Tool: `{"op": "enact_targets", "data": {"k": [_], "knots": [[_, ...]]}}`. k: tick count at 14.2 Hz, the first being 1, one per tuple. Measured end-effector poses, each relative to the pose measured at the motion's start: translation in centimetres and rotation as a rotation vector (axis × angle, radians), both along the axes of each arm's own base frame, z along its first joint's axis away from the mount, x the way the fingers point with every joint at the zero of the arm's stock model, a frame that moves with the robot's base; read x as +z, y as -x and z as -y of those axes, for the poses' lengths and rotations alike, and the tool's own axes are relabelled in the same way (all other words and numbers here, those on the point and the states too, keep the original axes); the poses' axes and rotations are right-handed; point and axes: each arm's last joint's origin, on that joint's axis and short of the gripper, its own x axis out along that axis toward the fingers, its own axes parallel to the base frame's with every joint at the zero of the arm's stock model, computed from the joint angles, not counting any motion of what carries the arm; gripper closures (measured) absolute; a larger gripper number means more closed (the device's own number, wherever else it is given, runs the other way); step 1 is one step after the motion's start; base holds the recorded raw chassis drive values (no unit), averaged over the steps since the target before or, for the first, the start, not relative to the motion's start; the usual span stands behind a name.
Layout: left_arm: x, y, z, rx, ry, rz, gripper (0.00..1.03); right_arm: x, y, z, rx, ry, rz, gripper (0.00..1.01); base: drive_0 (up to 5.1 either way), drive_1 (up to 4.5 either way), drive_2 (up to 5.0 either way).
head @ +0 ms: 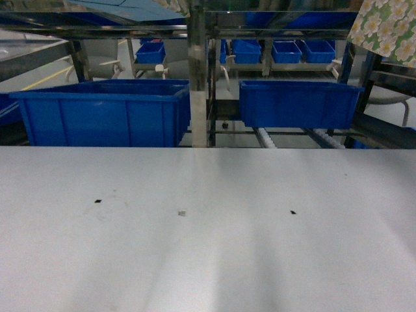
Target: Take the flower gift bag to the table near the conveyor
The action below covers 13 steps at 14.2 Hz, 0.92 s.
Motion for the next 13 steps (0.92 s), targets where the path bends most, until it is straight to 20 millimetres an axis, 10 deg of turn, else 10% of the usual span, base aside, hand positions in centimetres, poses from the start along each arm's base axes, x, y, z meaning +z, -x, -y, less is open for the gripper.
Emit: {"op": "enact_targets", "data": {"k": [13], "knots": [[-0.01,-0.05,-0.09,0.006,-0.003,0.000,1.01,-0.12,-0.19,-0.01,0.003,0.000,0.010,0.99,-0.4,0.19,0.2]]}}
